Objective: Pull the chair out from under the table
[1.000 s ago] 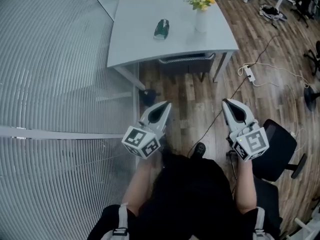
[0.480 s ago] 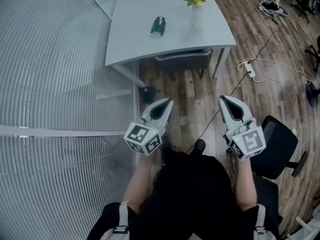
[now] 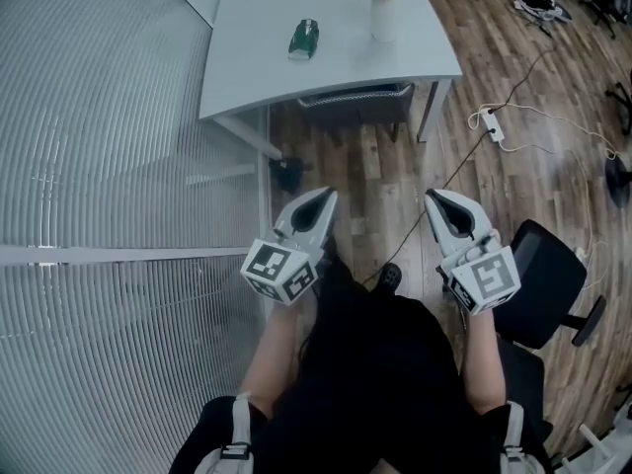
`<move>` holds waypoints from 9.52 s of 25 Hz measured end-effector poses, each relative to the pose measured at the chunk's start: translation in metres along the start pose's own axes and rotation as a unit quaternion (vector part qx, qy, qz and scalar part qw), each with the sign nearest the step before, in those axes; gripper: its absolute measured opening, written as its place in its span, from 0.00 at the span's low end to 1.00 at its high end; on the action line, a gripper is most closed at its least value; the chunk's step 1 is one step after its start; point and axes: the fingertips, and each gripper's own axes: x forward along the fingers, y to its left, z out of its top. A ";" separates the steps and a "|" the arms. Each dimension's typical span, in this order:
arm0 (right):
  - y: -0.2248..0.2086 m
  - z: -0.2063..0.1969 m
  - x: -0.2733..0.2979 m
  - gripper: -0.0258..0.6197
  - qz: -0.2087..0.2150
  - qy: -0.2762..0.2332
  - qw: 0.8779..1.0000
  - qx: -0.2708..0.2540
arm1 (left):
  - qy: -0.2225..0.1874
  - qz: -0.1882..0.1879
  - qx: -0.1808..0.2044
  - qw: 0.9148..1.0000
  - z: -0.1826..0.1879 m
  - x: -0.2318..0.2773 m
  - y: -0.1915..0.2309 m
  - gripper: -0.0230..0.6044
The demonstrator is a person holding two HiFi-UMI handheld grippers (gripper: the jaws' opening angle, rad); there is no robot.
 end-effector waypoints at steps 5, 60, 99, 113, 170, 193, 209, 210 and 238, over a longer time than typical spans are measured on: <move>0.001 -0.008 0.014 0.04 0.012 0.020 1.000 0.004 | 0.021 -0.004 0.012 1.000 -0.002 0.006 0.006 0.05; -0.096 -0.110 0.312 0.19 0.037 0.274 0.957 -0.093 | 0.218 -0.093 0.074 0.969 -0.066 0.210 0.232 0.18; -0.157 -0.252 0.396 0.21 0.170 0.369 0.853 -0.327 | 0.362 -0.149 0.384 0.836 -0.189 0.326 0.266 0.28; -0.152 -0.259 0.390 0.20 0.154 0.369 0.863 -0.309 | 0.344 -0.142 0.434 0.820 -0.199 0.320 0.262 0.25; 0.002 -0.315 0.231 0.18 0.200 0.476 0.828 -0.220 | 0.434 -0.236 0.336 0.802 -0.280 0.143 0.141 0.18; 0.072 -0.322 0.111 0.19 0.232 0.459 0.832 -0.209 | 0.436 -0.210 0.327 0.811 -0.306 0.057 0.040 0.18; 0.116 -0.337 0.035 0.18 0.250 0.454 0.824 -0.231 | 0.434 -0.195 0.306 0.824 -0.335 -0.001 -0.025 0.18; 0.118 -0.337 0.032 0.18 0.250 0.454 0.823 -0.232 | 0.435 -0.196 0.306 0.824 -0.336 -0.003 -0.029 0.18; 0.113 -0.328 0.027 0.19 0.249 0.437 0.838 -0.212 | 0.407 -0.197 0.296 0.841 -0.326 -0.001 -0.035 0.19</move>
